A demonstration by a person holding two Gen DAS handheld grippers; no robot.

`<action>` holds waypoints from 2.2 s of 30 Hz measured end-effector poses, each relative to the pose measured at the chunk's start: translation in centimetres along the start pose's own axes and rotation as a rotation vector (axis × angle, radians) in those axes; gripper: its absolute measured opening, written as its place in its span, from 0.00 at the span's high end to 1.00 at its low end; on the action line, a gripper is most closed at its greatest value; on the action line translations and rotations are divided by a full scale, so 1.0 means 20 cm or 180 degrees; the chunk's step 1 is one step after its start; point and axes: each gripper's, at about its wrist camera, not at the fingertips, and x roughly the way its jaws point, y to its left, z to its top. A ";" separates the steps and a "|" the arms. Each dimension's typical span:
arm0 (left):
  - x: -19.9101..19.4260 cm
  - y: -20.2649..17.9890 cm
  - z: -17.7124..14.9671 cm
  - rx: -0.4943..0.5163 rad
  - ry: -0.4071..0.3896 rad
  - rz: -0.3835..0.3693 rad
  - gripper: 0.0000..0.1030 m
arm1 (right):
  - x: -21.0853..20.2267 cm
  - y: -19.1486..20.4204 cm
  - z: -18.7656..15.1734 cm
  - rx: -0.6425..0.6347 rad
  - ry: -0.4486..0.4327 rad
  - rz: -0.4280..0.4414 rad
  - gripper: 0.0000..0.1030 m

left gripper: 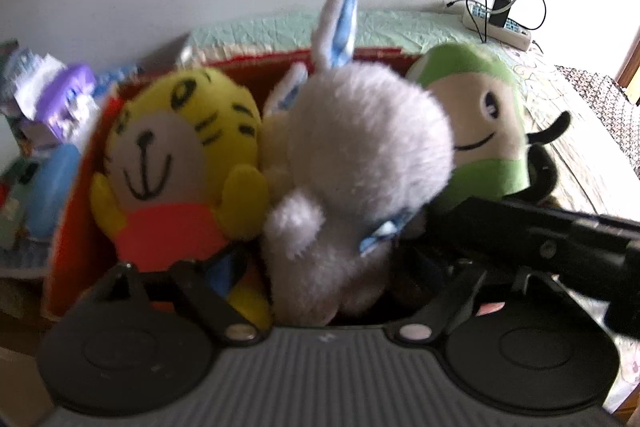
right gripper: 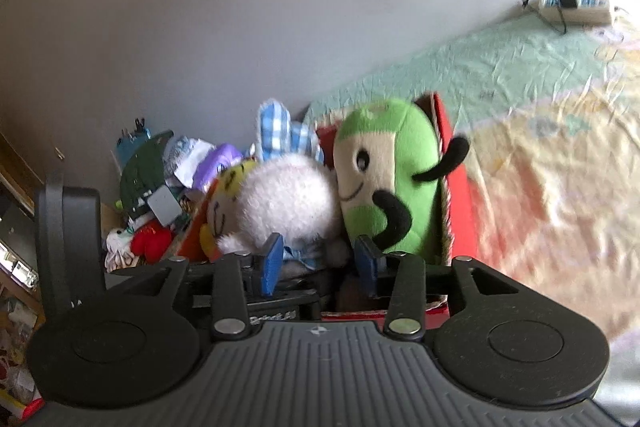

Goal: Organize objects
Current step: 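Open the right gripper to release the bunny in the box, then withdraw the open right gripper up and away from the box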

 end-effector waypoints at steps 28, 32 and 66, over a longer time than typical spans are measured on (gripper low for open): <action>-0.28 -0.70 0.08 0.0435 -0.0263 0.0336 0.05 | -0.44 -0.35 0.10 0.0004 -0.0069 -0.1906 0.40; -0.26 -0.81 0.08 0.0533 -0.0227 0.0329 0.05 | -0.47 -0.42 0.10 0.0035 -0.0055 -0.2018 0.37; -0.39 -0.19 0.06 -0.0081 0.0016 0.0722 0.05 | -0.18 0.16 0.14 -0.0653 0.0280 -0.1294 0.29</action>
